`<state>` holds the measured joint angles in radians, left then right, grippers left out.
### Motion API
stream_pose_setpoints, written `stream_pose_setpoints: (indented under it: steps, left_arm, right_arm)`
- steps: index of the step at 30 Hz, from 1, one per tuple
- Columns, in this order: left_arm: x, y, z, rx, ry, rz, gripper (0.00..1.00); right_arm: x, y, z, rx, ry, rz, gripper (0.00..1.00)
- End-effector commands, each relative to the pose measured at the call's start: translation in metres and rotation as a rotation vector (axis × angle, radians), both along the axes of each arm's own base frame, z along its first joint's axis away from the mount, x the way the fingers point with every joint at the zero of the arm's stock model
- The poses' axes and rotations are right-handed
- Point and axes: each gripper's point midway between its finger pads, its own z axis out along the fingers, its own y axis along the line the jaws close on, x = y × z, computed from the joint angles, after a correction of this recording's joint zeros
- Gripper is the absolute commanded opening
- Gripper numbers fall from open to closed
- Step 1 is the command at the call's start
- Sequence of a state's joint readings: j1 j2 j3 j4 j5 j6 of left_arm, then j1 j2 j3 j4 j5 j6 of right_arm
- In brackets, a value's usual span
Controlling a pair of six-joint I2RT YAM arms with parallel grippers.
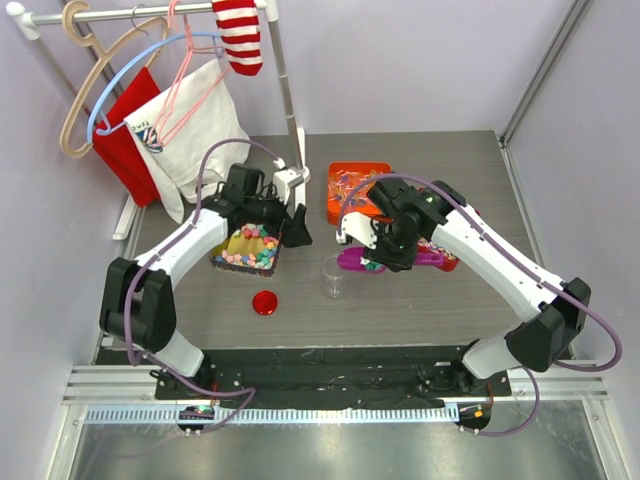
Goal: Pack the candies
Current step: Place the fake candies in the packing bottle.
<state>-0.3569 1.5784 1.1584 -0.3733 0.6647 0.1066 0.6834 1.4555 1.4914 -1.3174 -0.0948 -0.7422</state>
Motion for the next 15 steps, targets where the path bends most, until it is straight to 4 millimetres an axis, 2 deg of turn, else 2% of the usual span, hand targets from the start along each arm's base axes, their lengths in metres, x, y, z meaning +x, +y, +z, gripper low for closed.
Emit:
stream_pose_setpoints:
  steps: [1, 6, 15]
  left_arm:
    - [-0.011, -0.023, 0.044, -0.080, -0.065, -0.070, 1.00]
    - [-0.018, -0.033, 0.044, -0.082, -0.063, -0.099, 1.00]
    - [-0.021, -0.033, 0.039, -0.075, -0.057, -0.095, 1.00]
  right_arm:
    - [-0.001, 0.007, 0.000, 0.014, -0.005, 0.006, 0.01]
    - [-0.001, 0.009, -0.007, -0.006, 0.007, 0.009, 0.01]
    - [0.004, 0.007, -0.005, -0.039, -0.007, 0.001, 0.01]
